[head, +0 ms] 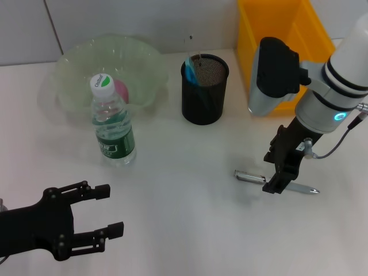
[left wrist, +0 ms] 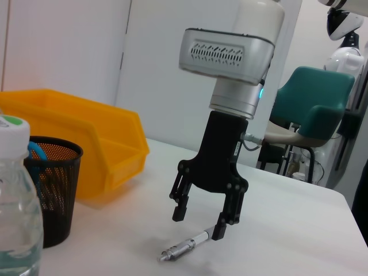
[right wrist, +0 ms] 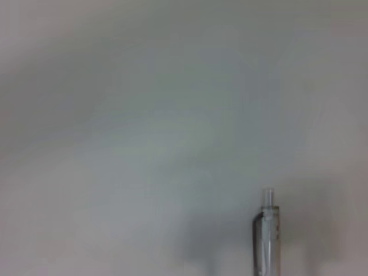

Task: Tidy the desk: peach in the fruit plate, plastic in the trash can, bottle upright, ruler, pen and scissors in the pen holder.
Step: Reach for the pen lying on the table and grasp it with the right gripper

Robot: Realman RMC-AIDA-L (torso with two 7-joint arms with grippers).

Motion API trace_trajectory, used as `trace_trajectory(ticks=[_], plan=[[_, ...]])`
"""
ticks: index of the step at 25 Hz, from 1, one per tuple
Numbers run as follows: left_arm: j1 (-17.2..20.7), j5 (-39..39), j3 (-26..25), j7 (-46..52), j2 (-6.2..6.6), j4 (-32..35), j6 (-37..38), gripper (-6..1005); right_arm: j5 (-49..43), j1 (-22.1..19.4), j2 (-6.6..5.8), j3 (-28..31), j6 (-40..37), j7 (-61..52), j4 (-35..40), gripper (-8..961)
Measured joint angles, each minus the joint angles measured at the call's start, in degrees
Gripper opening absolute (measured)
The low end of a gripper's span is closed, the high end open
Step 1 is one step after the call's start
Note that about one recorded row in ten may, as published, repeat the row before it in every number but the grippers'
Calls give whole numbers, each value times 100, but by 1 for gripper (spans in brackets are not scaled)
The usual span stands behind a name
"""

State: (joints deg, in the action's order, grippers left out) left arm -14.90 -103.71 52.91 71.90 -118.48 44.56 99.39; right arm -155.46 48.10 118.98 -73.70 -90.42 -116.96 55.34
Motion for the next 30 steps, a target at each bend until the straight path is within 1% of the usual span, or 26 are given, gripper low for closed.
trace_trajectory(ticks=[9,30], plan=[[14,0,2,-15,1,0,7,790,-44,101,5,-292,231,-178,-225,715],[15,-15,0,-13,18,0,48,789,-80,160,41,-583,487,-347,-508,715]])
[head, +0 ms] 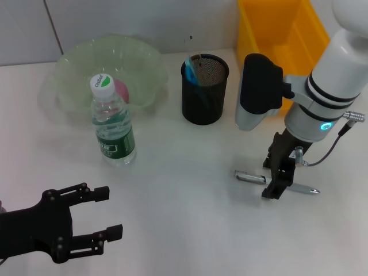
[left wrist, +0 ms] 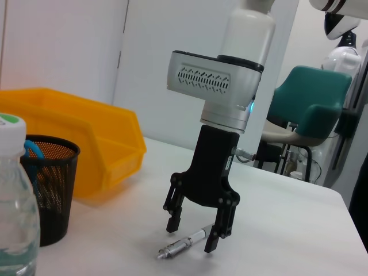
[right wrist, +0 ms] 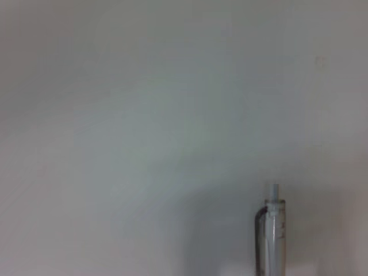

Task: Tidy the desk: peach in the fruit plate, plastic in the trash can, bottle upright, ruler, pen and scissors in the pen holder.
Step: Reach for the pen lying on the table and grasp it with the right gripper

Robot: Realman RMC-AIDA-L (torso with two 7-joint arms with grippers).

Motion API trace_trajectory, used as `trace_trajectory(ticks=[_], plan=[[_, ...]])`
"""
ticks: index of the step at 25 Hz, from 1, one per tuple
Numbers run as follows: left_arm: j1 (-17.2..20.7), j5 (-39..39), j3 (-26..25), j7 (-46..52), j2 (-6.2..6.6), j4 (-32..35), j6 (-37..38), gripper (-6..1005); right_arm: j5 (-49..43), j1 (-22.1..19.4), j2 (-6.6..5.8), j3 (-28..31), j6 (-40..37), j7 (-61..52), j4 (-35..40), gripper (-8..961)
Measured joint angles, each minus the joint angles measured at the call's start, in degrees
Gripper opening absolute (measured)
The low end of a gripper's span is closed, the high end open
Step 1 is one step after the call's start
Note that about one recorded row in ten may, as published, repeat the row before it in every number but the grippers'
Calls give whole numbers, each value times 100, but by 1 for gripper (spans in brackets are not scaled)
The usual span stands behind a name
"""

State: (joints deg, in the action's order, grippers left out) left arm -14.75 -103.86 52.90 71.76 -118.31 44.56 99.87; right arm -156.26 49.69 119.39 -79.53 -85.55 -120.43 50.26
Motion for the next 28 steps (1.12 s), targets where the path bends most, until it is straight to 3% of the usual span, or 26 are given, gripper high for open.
trace_trajectory(ticks=[14,19,26,28], plan=[[3,-8,0,4,9,0,-4,789,12,8,5,-81,93,-104,6,703],[6,2,0,10,10,0,-4,789,0,-2,5,-137,127,-108,-19,486],[7,10,0,14,10,0,-4,788,14,-4,5,-150,127,-112,-25,284],[7,11,0,14,10,0,-4,788,14,-4,5,-150,127,-113,-25,276]])
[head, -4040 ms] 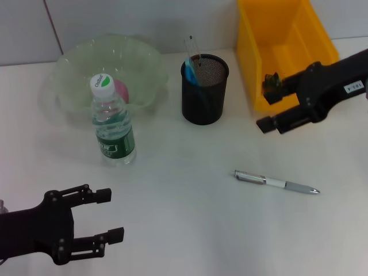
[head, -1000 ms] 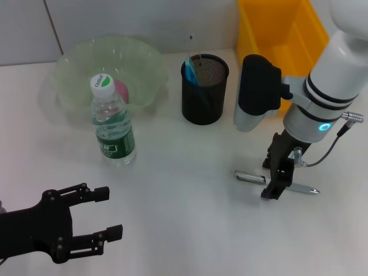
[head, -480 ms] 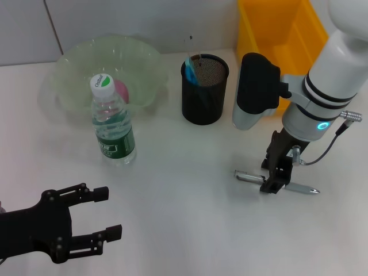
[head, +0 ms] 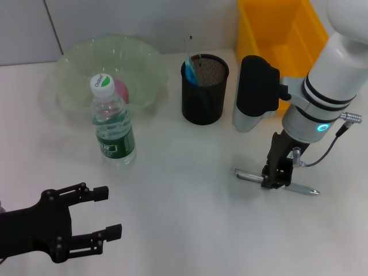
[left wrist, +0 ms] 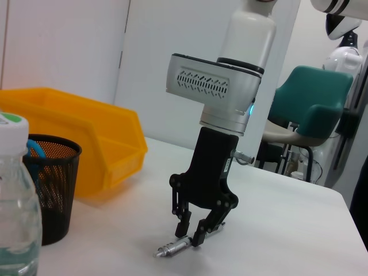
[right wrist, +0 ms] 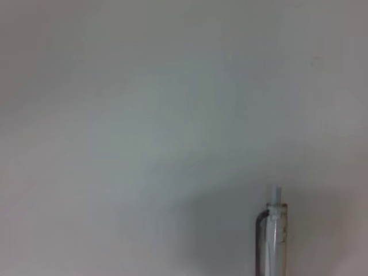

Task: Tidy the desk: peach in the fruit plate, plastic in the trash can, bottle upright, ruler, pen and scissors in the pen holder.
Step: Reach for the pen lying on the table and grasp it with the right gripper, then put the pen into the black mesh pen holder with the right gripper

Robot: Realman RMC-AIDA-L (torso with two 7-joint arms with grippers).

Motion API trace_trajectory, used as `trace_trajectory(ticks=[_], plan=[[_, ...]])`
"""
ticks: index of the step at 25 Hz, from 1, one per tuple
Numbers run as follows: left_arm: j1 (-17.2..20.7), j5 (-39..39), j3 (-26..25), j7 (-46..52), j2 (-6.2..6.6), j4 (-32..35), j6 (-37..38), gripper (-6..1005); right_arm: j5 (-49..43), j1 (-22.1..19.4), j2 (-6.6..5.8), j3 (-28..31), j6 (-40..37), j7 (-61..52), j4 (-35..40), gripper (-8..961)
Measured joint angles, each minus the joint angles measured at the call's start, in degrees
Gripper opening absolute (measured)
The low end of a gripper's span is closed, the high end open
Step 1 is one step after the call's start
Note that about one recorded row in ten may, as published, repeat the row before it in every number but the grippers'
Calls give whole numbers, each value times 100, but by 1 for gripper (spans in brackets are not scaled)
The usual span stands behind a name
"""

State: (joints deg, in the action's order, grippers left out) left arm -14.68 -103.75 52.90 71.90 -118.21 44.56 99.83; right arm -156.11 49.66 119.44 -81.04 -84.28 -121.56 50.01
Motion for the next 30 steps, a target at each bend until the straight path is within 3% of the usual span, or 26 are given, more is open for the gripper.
trace_trajectory(ticks=[16,20,23,25,26,30], plan=[[0,5,0,9,0,0,0,788,-9,-29,-1,-230,4,1,-28,222],[0,4,-4,9,0,0,0,788,71,-50,-1,-190,-40,2,104,153],[6,4,-49,8,5,0,14,788,416,-215,-32,-12,-202,34,625,136],[15,2,-52,8,8,0,24,787,665,-365,-47,366,-398,114,1071,136],[17,1,-52,8,8,0,25,787,972,-518,-47,883,-457,218,1486,136],[18,-5,-58,8,9,0,27,787,1655,-741,-45,1443,-97,359,1790,136]])
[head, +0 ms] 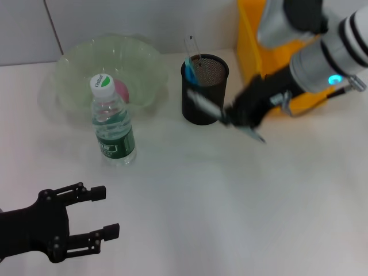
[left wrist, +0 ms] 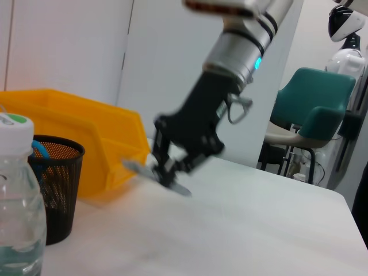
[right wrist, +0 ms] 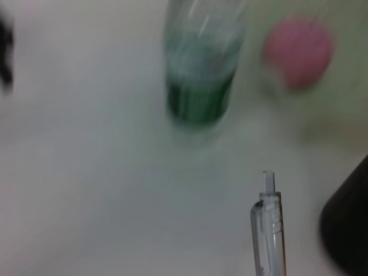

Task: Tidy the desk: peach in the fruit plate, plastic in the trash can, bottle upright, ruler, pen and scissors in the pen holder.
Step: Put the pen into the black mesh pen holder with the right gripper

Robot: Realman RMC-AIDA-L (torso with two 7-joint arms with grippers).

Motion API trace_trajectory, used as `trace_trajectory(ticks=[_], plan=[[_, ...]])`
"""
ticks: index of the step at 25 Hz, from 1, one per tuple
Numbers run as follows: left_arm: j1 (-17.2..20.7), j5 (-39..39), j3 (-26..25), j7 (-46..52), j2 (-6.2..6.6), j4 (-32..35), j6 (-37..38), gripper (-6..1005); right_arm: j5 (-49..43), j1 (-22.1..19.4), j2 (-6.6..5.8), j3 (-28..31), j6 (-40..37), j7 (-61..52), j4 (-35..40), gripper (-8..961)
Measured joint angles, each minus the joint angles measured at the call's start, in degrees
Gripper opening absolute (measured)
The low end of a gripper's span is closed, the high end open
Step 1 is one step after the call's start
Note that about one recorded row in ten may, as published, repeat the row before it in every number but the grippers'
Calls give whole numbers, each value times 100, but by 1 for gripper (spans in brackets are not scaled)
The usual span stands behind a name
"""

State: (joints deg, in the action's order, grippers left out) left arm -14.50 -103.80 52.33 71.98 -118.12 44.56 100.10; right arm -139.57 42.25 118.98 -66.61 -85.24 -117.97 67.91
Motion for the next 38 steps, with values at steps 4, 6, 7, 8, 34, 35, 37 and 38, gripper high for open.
trace_trajectory(ticks=[4,6,7,8,34,35,37,38], plan=[[-10,-19,-5,0,0,0,0,787,993,-336,25,189,1144,349,-59,136],[-18,-23,-5,5,1,0,-5,787,1809,-493,36,122,1980,728,-274,135],[-21,-25,-5,19,4,0,-8,787,1809,-493,36,122,1980,728,-274,135],[-27,-25,-5,36,7,0,-13,787,2344,-512,35,94,2399,954,-517,135],[-17,-35,-3,149,79,31,16,786,4705,-439,64,-927,4687,2298,-2427,138],[-13,-35,-3,149,79,31,17,786,4750,-456,60,-931,4686,2313,-2437,138],[-9,-35,-3,150,80,31,18,786,4787,-489,47,-943,4668,2328,-2454,138],[-9,-35,-3,150,80,28,18,786,4790,-499,43,-946,4659,2329,-2458,139]])
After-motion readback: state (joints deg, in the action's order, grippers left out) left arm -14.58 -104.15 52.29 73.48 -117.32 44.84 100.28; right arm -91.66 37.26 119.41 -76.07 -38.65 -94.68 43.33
